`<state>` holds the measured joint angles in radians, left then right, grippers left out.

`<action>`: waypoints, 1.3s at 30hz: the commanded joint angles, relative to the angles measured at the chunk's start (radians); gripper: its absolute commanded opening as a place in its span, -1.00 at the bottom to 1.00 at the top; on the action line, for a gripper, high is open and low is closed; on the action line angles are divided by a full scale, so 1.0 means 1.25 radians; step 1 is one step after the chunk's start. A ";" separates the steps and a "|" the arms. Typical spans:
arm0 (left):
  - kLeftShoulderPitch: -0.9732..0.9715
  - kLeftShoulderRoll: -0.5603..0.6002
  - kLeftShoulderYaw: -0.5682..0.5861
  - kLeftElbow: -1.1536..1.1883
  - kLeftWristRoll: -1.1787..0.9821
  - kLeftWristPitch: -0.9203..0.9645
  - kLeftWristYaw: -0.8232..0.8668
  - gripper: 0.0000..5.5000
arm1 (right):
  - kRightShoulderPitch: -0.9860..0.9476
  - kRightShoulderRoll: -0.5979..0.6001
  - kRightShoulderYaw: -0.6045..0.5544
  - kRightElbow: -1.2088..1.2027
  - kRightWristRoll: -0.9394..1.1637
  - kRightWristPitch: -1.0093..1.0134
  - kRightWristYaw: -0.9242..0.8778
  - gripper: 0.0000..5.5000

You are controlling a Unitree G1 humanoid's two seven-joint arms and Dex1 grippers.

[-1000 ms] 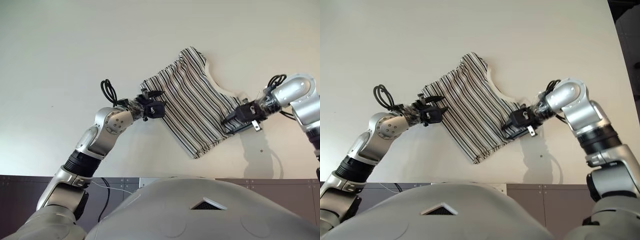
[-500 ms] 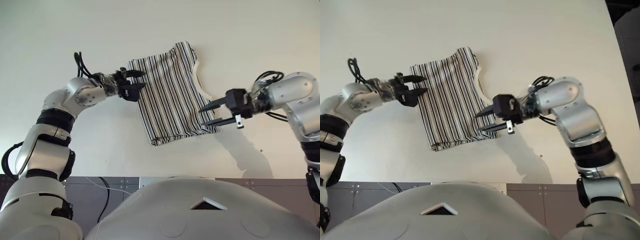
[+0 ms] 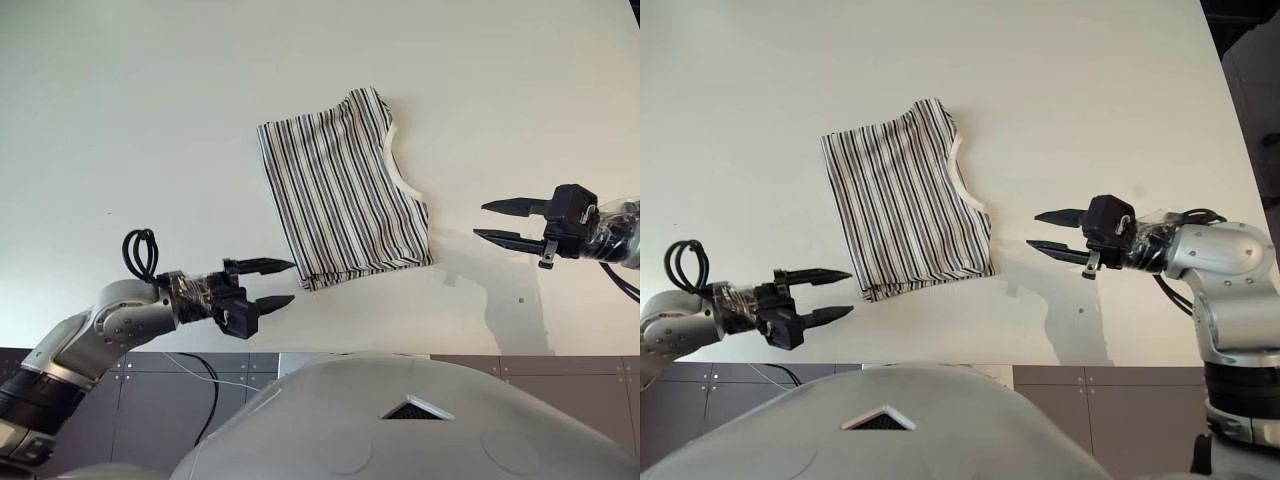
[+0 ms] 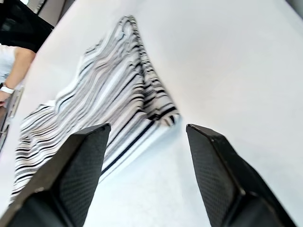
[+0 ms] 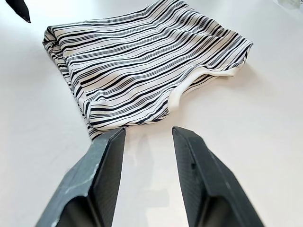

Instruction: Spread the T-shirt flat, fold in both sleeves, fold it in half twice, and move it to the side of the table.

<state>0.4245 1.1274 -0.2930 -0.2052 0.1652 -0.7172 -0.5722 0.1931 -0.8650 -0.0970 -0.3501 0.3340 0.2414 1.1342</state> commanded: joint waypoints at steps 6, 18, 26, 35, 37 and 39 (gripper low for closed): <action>-0.076 -0.131 -0.018 0.074 0.210 0.018 0.024 0.06 | -0.026 0.016 0.039 -0.019 0.001 0.003 -0.030 -0.35; -0.117 -0.159 -0.060 0.152 0.213 -0.032 0.007 -0.37 | -0.020 0.001 0.062 0.049 -0.064 -0.088 -0.027 -0.35; -0.115 -0.139 -0.063 0.197 0.203 -0.083 0.003 -0.83 | -0.013 -0.024 0.117 0.166 -0.269 -0.442 -0.050 -0.35; -0.145 -0.100 -0.063 0.240 0.169 -0.165 -0.027 -0.95 | 0.031 0.020 0.288 0.160 -0.457 -0.696 -0.123 -0.05; -0.148 -0.100 -0.063 0.246 0.166 -0.174 -0.032 -0.95 | 0.026 0.032 0.311 0.172 -0.489 -0.706 -0.147 -0.05; -0.153 -0.102 -0.065 0.249 0.166 -0.179 -0.035 -0.95 | -0.010 0.060 0.327 0.201 -0.535 -0.711 -0.189 -0.05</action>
<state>0.2275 0.9859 -0.3567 0.0775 0.3458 -0.9522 -0.5847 0.2127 -0.8166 0.2846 -0.1431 -0.2497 -0.6567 0.9224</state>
